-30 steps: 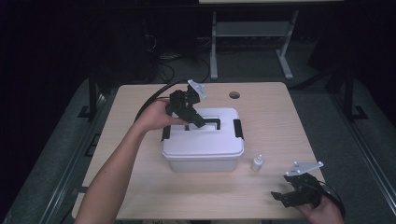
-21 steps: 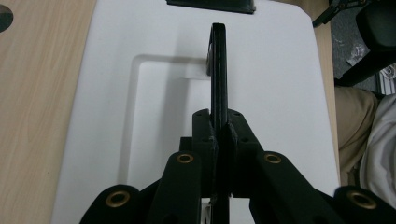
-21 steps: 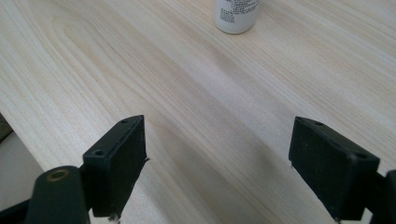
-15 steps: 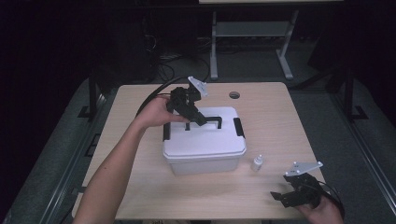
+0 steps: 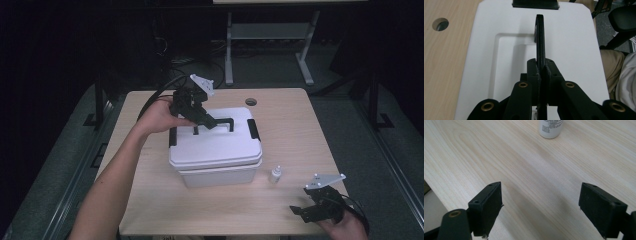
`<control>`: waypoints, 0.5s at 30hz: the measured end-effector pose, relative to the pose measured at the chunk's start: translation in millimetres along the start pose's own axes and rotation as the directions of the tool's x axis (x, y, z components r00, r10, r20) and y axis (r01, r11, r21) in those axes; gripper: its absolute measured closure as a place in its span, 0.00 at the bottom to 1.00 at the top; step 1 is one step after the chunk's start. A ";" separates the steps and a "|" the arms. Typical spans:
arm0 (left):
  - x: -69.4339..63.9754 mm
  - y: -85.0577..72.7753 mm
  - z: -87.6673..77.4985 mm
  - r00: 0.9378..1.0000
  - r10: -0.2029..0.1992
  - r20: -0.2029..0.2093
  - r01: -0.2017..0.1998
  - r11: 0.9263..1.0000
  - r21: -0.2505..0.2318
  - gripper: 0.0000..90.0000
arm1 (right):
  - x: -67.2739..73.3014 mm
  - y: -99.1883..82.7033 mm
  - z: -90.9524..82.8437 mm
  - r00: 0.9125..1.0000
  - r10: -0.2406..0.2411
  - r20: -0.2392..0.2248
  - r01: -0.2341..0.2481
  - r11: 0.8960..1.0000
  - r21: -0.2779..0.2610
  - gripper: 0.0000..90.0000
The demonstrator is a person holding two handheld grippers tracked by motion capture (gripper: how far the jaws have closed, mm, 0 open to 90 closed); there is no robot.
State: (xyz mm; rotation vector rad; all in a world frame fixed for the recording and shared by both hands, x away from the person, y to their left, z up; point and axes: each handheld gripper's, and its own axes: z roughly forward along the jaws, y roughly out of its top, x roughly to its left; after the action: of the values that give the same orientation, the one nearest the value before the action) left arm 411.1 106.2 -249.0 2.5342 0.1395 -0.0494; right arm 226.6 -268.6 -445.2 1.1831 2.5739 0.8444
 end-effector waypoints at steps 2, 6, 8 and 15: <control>-3.2 -2.5 -5.6 1.000 -0.003 -0.015 0.003 1.000 0.003 0.93 | 0.8 0.6 0.1 1.000 -0.005 0.001 0.005 1.000 0.000 0.20; -8.9 -10.7 -20.1 0.999 -0.010 -0.047 0.010 1.000 0.012 0.93 | 2.1 1.3 0.3 1.000 -0.011 0.002 0.011 1.000 0.002 0.20; -11.8 -15.1 -26.3 0.998 -0.016 -0.059 0.017 1.000 0.004 0.93 | 2.3 1.5 0.3 1.000 -0.012 0.002 0.012 1.000 0.000 0.20; -21.4 -32.3 -47.7 0.994 -0.042 -0.097 0.042 0.999 -0.006 0.93 | 2.3 2.1 -0.7 1.000 -0.017 0.007 0.017 1.000 0.001 0.20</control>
State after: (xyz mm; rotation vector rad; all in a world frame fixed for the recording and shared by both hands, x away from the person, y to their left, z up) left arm 386.4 157.8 -226.5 2.5300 0.2313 0.0581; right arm 226.2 -266.1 -443.3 1.1608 2.5753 0.8340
